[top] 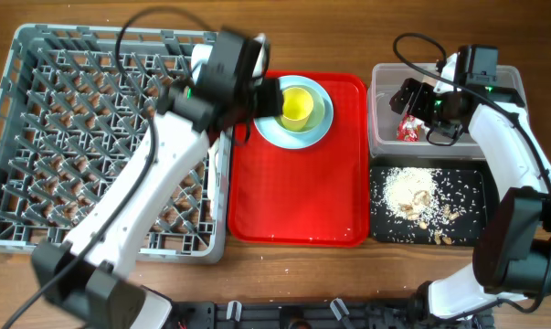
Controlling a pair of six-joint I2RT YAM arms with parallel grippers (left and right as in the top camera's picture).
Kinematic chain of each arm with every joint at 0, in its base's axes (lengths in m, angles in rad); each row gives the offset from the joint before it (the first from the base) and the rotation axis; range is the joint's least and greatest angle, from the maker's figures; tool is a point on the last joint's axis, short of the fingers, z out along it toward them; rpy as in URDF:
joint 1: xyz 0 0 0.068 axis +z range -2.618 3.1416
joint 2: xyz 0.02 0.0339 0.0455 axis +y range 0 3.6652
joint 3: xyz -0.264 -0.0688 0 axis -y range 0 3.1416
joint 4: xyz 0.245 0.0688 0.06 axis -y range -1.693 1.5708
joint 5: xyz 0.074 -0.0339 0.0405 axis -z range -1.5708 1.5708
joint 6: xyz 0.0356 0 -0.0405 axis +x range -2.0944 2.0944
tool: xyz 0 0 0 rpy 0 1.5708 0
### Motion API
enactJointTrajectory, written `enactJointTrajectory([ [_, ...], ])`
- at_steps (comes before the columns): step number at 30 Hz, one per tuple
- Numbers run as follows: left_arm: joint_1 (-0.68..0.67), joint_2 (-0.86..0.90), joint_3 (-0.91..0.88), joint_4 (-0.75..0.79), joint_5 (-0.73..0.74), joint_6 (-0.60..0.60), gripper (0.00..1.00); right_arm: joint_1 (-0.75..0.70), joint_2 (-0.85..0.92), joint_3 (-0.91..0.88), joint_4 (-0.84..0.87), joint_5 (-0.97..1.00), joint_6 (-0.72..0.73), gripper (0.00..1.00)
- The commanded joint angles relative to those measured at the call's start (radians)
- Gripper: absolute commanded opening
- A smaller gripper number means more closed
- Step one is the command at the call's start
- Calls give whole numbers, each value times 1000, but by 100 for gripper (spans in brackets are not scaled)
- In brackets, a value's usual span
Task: Sort waste into correct bins and load items into the dishwasher rack
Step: 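Move the left gripper back toward the yellow cup on the plate, then grasp the yellow cup with the left gripper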
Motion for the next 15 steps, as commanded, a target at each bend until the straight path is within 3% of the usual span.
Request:
enactJointTrajectory([
  [1,-27,219,334,-149,23,77,25,-3,6,1,2,-9,3,100],
  [4,-56,365,348,-154,-100,77,20,-3,6,1,2,-9,3,100],
  [9,-79,494,347,-153,-101,77,12,-3,6,1,2,-9,3,100],
  [15,-97,533,347,-101,-101,77,12,-3,6,1,2,-9,3,100],
])
